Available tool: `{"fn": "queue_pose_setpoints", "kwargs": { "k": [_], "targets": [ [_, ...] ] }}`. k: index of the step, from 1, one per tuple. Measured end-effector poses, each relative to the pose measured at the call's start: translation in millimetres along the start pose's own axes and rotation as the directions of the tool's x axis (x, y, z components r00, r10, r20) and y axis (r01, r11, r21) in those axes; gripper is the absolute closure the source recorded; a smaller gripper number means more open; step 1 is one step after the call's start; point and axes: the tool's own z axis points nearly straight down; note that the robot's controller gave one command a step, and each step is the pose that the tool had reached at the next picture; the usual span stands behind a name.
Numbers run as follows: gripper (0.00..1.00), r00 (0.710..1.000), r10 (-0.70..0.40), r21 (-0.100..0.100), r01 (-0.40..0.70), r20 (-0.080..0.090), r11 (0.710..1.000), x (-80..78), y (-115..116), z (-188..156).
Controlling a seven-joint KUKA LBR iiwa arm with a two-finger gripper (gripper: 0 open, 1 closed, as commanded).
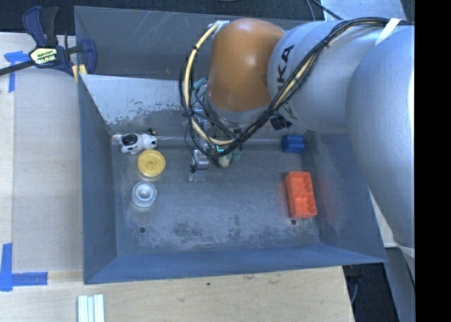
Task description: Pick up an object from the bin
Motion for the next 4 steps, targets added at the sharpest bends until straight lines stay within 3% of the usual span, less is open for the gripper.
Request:
{"fn": "queue_pose_setpoints", "kwargs": {
  "k": [1, 2, 3, 4],
  "targets": [
    [0.00, 0.994, -0.110, 0.003, 0.110, 0.000, 0.994, 30.0, -60, -4],
    [0.00, 0.836, -0.548, 0.003, 0.548, 0.002, 0.836, -9.6, -49, 48],
    [0.00, 0.872, -0.489, 0.006, 0.489, 0.003, 0.872, 15.9, -105, 29],
    [0.00, 0.883, -0.470, 0.013, 0.470, 0.010, 0.883, -3.2, -179, 2]
  ]
}}
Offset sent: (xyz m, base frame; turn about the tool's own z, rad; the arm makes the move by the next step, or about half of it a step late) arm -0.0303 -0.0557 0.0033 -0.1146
